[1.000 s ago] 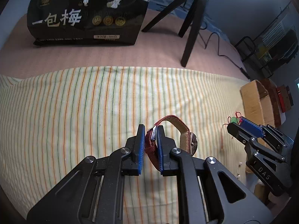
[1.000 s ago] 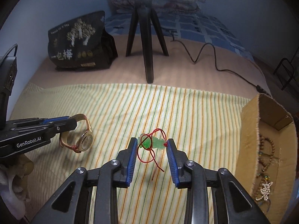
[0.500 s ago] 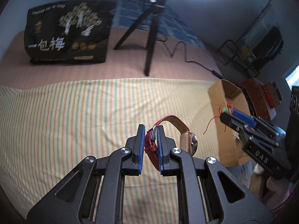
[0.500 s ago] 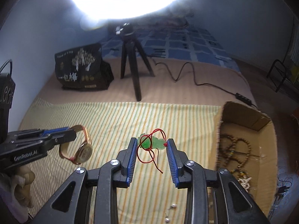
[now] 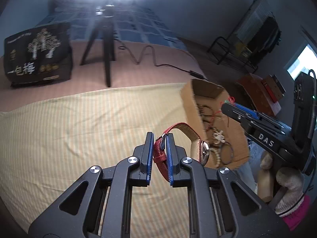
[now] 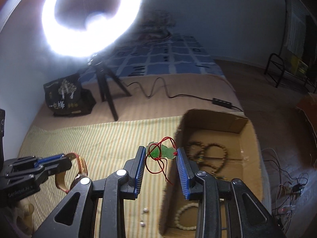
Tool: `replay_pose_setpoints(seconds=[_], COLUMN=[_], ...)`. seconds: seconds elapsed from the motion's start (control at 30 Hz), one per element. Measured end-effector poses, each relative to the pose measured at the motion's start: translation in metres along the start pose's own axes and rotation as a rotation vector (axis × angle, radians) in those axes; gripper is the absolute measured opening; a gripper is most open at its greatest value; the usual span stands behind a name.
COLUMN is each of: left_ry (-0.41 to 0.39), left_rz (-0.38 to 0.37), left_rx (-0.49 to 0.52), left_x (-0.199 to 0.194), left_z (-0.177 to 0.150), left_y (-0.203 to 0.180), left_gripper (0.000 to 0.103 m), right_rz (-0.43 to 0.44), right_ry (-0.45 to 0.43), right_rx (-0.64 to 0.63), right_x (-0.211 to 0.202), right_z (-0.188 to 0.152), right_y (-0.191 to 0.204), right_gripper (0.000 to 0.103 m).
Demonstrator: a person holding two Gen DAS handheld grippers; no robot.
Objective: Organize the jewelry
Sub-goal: 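Carry the watch and pendant over the cardboard box with both tools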
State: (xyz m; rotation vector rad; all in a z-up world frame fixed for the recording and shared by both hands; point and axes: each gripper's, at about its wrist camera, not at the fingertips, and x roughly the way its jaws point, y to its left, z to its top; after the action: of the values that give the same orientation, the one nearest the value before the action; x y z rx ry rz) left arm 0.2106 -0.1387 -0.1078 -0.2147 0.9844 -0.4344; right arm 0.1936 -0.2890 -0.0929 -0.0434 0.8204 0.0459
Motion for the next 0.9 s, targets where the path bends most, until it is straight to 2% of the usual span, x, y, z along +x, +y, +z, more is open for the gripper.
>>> replay_pose_setpoints(seconds=[0.4,0.6,0.9], left_ry=[0.023,0.035,0.032], left_rz=[-0.061,-0.060,-0.033], left_rx=[0.078,0.110,0.170], left_x=[0.030,0.045,0.055], left_z=[-0.003,-0.007,-0.015], left_y=[-0.065,-0.089,-0.112], left_gripper=[0.011,0.011,0.011], right_rz=[-0.077,-0.105,-0.130], right_ry=[0.006,0.023,0.053], right_rx=[0.081,0.122,0.133], right_x=[-0.012,-0.010,0.000], right_z=[-0.010,-0.016,-0.022], right_y=[-0.066,-0.090,-0.105], right_gripper=[0.032,0.032,0.032])
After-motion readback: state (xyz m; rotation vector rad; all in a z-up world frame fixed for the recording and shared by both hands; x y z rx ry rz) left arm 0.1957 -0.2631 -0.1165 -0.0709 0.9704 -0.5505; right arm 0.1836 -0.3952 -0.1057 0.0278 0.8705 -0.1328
